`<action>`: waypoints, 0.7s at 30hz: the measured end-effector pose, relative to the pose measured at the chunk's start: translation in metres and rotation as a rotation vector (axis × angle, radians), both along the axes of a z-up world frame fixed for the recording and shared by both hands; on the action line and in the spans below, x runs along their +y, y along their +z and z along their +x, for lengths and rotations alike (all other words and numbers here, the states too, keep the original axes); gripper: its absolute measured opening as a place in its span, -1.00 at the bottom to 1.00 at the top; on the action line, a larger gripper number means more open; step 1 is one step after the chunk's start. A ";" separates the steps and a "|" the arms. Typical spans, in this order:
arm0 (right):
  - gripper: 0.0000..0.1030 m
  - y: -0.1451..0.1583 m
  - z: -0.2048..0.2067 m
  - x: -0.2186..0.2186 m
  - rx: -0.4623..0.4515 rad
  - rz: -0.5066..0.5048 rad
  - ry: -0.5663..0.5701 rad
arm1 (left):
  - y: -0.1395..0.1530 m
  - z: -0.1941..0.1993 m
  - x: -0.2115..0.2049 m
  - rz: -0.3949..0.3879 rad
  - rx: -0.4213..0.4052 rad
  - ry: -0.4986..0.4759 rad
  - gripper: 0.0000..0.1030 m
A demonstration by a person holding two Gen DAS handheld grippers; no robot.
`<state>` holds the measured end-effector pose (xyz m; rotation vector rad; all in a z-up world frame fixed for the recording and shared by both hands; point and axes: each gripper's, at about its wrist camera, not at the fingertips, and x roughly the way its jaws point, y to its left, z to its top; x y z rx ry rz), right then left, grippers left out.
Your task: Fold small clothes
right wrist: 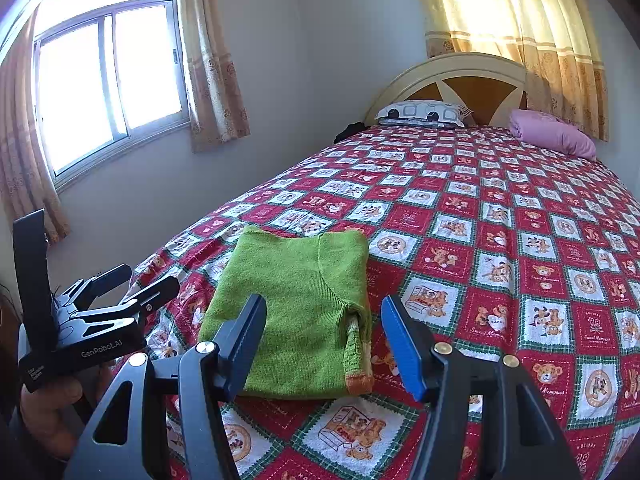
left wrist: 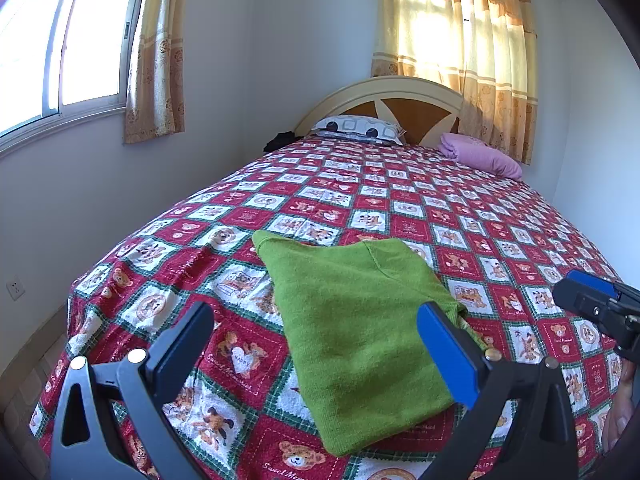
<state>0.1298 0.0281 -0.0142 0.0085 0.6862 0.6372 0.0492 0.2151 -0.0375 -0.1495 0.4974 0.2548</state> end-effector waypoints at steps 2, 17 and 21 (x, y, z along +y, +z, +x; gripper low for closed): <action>0.18 -0.001 0.000 0.000 0.002 0.001 0.001 | 0.000 0.000 0.000 -0.001 0.001 -0.001 1.00; 0.18 -0.001 -0.004 0.004 0.000 0.009 0.011 | 0.000 -0.001 -0.001 0.000 0.000 0.000 1.00; 0.18 0.000 -0.004 0.003 0.000 0.010 0.011 | 0.000 -0.001 -0.001 0.000 0.000 0.001 1.00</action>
